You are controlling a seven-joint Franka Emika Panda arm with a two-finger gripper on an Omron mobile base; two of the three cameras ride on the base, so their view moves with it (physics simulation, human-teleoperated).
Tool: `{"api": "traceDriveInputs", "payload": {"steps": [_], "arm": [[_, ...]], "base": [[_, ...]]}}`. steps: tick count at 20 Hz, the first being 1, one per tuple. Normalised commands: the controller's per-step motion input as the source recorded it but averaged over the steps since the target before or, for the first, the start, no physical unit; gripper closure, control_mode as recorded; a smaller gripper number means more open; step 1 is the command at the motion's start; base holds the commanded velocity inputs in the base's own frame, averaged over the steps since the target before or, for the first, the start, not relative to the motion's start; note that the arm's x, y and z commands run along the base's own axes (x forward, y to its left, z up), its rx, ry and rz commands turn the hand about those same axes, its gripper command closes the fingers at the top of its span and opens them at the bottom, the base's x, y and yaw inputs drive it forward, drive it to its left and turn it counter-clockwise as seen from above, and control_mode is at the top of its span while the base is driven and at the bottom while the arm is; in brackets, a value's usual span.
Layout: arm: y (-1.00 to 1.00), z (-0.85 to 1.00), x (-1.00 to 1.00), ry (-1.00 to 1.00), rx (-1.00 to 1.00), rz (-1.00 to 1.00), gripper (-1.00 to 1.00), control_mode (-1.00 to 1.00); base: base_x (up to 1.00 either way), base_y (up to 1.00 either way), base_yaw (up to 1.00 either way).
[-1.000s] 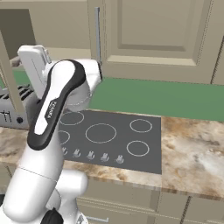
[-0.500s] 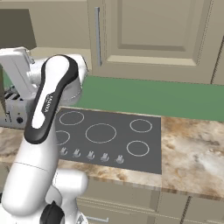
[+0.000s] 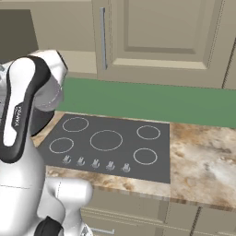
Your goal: Open the cabinet, pick the kettle from the cabinet, and place it in the sink.
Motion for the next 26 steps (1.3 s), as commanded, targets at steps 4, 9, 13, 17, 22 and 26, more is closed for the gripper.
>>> {"api": "traceDriveInputs", "payload": {"steps": [4, 9, 13, 17, 22, 26], "arm": [[0.57, -0.09, -0.19, -0.31, 0.0, -0.17, -1.0, -1.0], [0.55, -0.09, -0.06, -0.27, 0.0, -0.28, -1.0, -1.0], [0.52, -0.06, 0.0, -0.24, 0.0, -0.32, -1.0, -1.0], [0.5, -0.05, 0.01, -0.19, 0.0, -0.3, -1.0, -1.0], [0.47, -0.07, 0.07, -0.12, 0.02, -0.29, -1.0, -1.0], [0.28, -0.05, 0.07, -0.05, 0.01, -0.22, -1.0, -1.0]], "base": [[0.0, 0.0, 0.0], [0.0, 0.0, 0.0], [0.0, 0.0, 0.0], [0.0, 0.0, 0.0], [0.0, 0.0, 0.0], [0.0, 0.0, 0.0]]}}
